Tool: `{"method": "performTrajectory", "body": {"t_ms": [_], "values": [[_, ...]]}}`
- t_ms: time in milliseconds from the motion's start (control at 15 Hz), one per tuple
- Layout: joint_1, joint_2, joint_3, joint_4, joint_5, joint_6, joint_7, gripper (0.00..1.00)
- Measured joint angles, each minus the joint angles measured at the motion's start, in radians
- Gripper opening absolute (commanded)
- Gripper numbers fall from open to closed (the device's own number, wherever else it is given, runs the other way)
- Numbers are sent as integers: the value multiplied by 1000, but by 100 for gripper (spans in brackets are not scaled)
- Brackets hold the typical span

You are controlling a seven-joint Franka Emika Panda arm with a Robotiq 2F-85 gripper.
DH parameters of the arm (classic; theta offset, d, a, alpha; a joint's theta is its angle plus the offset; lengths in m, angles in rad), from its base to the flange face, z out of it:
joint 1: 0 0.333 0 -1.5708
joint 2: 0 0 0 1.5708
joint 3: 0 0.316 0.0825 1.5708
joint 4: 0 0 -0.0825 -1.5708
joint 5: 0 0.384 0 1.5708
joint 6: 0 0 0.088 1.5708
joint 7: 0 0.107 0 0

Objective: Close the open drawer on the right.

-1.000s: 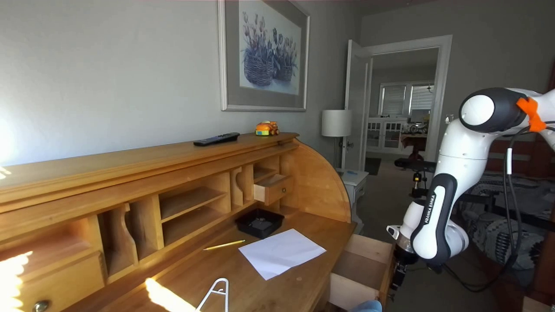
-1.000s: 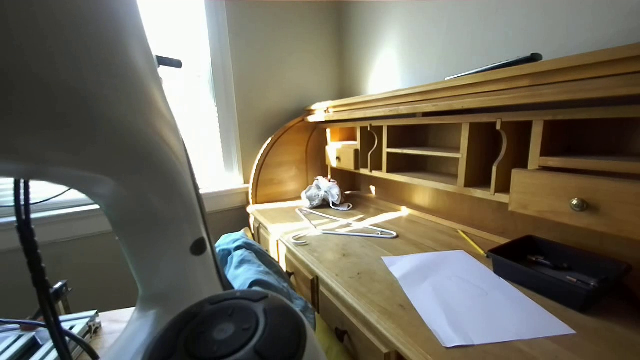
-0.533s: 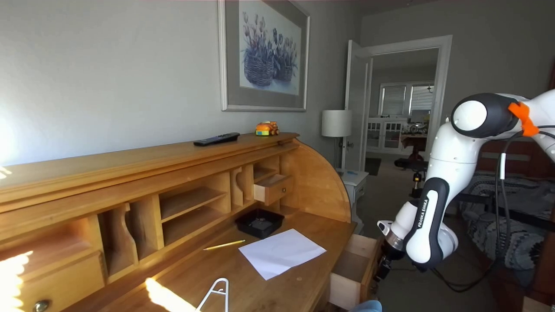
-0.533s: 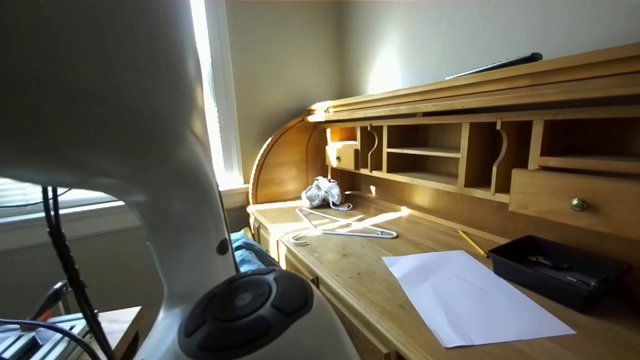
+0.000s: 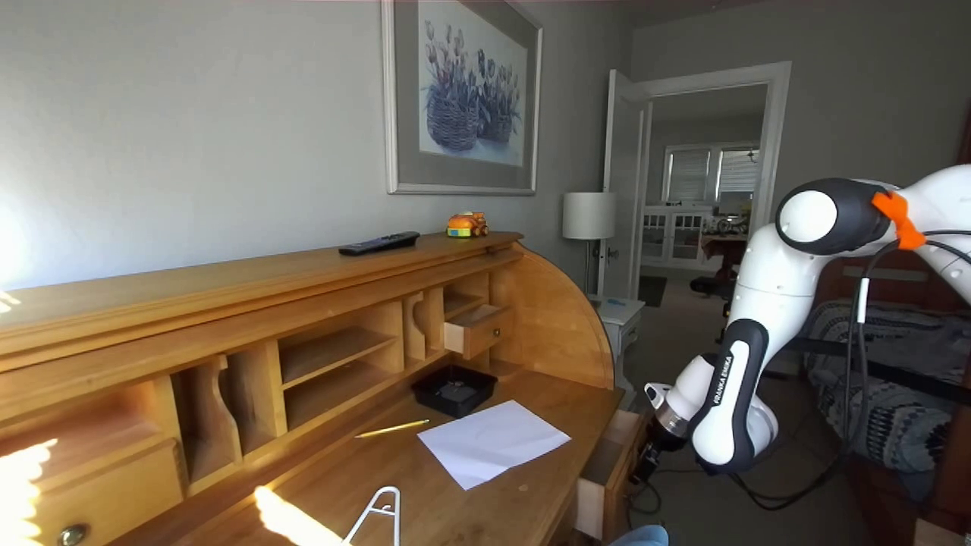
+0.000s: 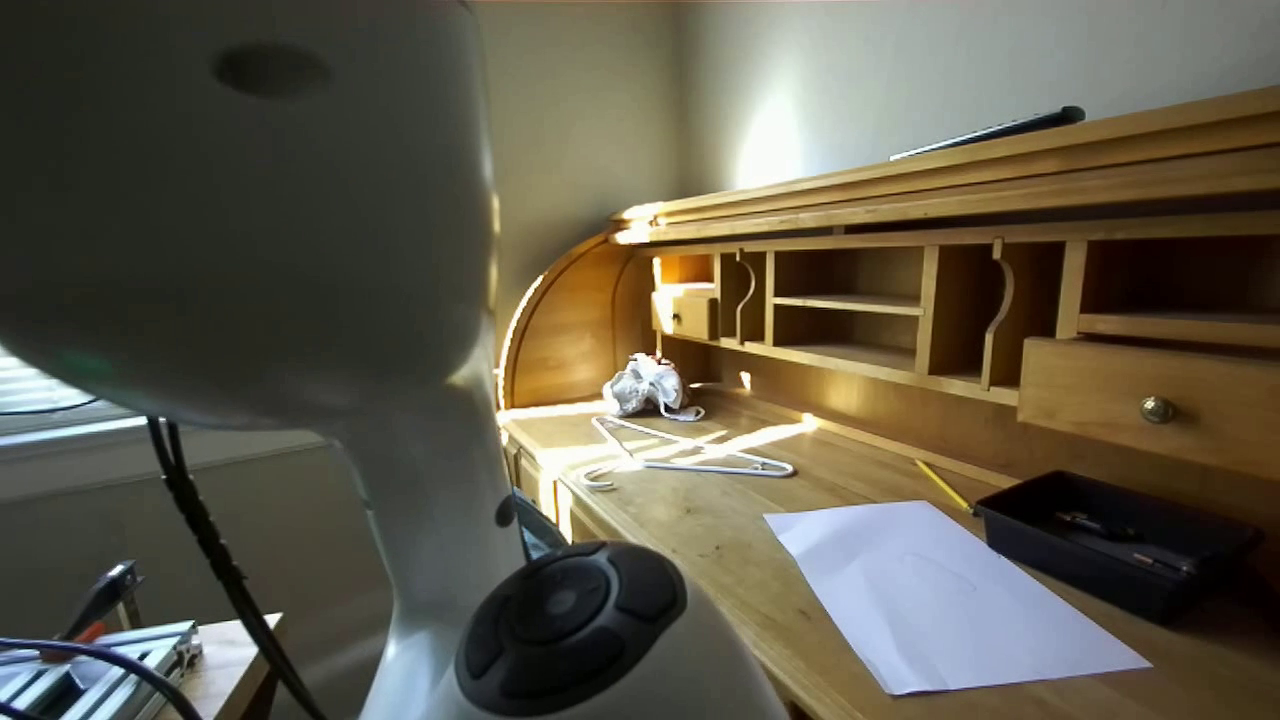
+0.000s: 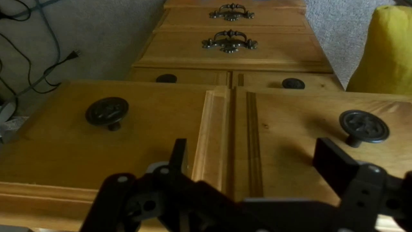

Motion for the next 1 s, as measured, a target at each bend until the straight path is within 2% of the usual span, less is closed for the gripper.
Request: {"method": "performTrajectory", "body": {"t_ms": [733,1000], "values": [[15,91,26,182,-8,10,61,100],[-3,131,52,220,-16,21,100,100]]}}
